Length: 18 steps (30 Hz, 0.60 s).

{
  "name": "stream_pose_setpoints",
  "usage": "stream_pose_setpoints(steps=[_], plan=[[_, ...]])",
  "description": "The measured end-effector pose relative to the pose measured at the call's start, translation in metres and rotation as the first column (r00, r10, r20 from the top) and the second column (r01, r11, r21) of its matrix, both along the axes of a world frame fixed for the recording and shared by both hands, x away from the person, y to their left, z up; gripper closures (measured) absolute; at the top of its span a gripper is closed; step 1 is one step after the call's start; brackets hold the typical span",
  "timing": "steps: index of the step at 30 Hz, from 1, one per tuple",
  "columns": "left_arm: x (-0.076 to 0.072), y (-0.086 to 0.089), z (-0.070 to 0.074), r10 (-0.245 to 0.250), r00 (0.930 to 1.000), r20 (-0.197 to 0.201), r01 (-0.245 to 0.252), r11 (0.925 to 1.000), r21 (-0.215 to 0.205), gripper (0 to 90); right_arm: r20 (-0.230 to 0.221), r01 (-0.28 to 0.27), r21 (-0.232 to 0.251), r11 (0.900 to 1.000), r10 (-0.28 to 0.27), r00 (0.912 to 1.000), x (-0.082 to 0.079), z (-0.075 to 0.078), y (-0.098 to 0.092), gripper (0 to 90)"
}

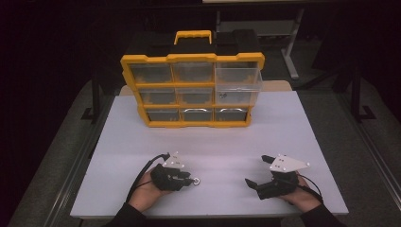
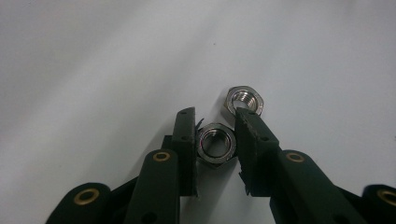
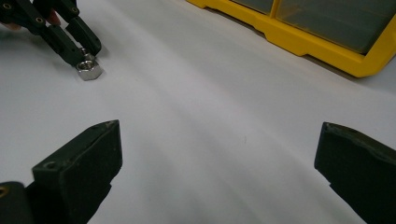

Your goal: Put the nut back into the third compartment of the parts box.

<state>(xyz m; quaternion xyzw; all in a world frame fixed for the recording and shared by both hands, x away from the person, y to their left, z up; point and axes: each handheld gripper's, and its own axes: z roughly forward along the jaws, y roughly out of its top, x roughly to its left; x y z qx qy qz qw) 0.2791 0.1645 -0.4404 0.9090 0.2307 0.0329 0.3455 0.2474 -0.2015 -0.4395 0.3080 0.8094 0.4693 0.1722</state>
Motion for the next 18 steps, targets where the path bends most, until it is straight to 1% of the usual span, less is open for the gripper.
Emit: stream_pose_setpoints(steps=[1, 2, 3, 4, 5, 6, 7, 10, 13, 15, 18], plan=[[0.0000, 0.0004, 0.0003, 0.004, 0.9999, -0.010, -0.004, 1.0000, -0.001, 69.9, 0.002, 0.000, 0.000, 1.000, 0.000, 1.0000, 0.0001, 0.0000, 0.0000, 0.4], [0.0009, 0.0013, 0.0009, -0.006, 0.9999, -0.008, 0.006, 1.0000, 0.008, 69.9, 0.001, -0.001, 0.000, 1.000, 0.001, 1.0000, 0.0002, 0.0001, 0.0000, 0.5], [0.0013, 0.0018, 0.0011, -0.007, 0.9999, -0.011, 0.007, 1.0000, 0.007, 69.9, 0.001, -0.001, -0.001, 1.000, 0.001, 1.0000, 0.0002, -0.0001, 0.0001, 0.5], [0.0008, 0.0016, 0.0010, 0.005, 0.9999, -0.016, -0.005, 1.0000, -0.005, 69.8, 0.001, -0.001, -0.001, 1.000, 0.001, 1.0000, 0.0001, -0.0002, 0.0002, 0.5], [0.0000, 0.0007, 0.0006, 0.028, 0.9993, -0.025, -0.029, 0.9990, -0.034, 69.9, 0.001, -0.001, -0.002, 1.000, 0.001, 1.0000, 0.0001, -0.0003, 0.0003, 0.5], [0.0012, 0.0018, 0.0017, 0.019, 0.9995, -0.024, -0.020, 0.9994, -0.029, 69.9, 0.001, -0.002, -0.001, 1.000, 0.002, 1.0000, 0.0000, -0.0003, 0.0002, 0.5], [0.0009, 0.0016, 0.0019, 0.032, 0.9989, -0.035, -0.034, 0.9983, -0.048, 69.9, 0.000, -0.001, -0.001, 1.000, 0.001, 1.0000, -0.0001, -0.0002, 0.0001, 0.5], [0.0016, 0.0027, 0.0045, 0.038, 0.9980, -0.050, -0.041, 0.9959, -0.080, 69.9, -0.005, 0.003, 0.002, 1.000, -0.003, 1.0000, -0.0002, -0.0002, -0.0002, 0.5], [0.0020, 0.0031, 0.0062, 0.036, 0.9978, -0.056, -0.040, 0.9957, -0.083, 69.9, 0.002, -0.001, 0.000, 1.000, 0.001, 1.0000, 0.0002, 0.0000, 0.0001, 0.5], [0.0022, 0.0030, 0.0073, 0.037, 0.9974, -0.062, -0.042, 0.9953, -0.087, 69.9, -0.002, -0.001, -0.002, 1.000, 0.001, 1.0000, -0.0002, -0.0002, 0.0009, 0.5], [0.0038, 0.0042, 0.0099, 0.033, 0.9976, -0.060, -0.039, 0.9947, -0.095, 69.9, -0.003, -0.002, 0.000, 1.000, 0.002, 1.0000, -0.0006, -0.0001, 0.0012, 0.5]])
